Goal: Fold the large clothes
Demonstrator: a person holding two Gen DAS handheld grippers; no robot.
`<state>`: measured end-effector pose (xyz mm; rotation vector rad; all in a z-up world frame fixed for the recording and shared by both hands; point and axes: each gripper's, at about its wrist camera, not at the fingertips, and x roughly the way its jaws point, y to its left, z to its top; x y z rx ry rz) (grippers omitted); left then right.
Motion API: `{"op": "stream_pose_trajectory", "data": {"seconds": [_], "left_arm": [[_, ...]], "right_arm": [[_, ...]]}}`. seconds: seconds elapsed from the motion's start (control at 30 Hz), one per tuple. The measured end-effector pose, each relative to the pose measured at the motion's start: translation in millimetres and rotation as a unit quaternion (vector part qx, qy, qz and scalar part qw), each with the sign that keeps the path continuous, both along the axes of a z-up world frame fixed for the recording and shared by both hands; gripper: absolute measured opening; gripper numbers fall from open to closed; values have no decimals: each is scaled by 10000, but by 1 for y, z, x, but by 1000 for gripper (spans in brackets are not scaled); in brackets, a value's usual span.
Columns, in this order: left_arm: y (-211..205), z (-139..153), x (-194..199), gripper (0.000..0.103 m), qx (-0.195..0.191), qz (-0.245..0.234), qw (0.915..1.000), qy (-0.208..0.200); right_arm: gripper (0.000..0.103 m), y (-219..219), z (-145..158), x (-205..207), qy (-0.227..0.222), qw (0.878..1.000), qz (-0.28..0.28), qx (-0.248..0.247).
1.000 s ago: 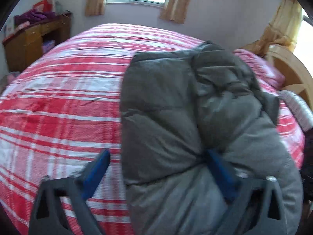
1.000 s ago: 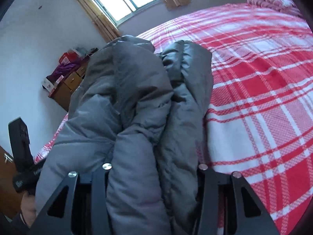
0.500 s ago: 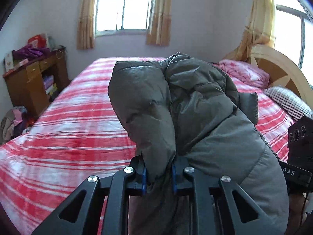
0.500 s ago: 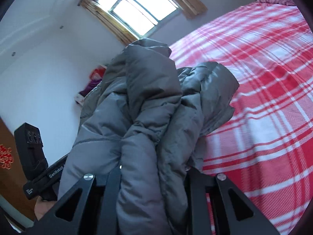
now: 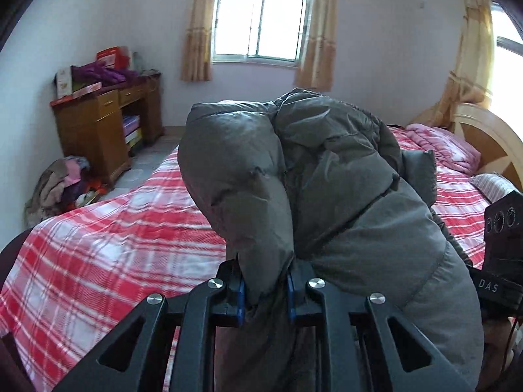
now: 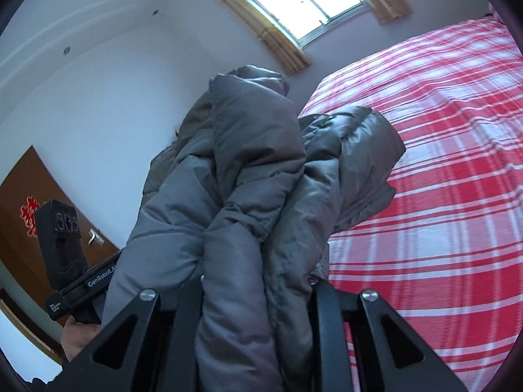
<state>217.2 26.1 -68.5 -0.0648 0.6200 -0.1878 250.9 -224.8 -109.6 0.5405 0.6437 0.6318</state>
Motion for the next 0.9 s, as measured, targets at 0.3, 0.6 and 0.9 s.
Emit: {"op": "stream_pose_trajectory", "data": {"seconds": [0.3,0.6,0.9], "left_arm": [[48,-30,-1,18,4,380,9991,180],[82,-65,11,18,88,616,9969,484],[96,-94,18,29,311,871,9932,714]], "right_arm": [[21,48,-14,37,126,9988,363,-295],[21,74,-37,77,339,9963,529,-582],[21,100,-57,90,654,9923,623,-847]]}}
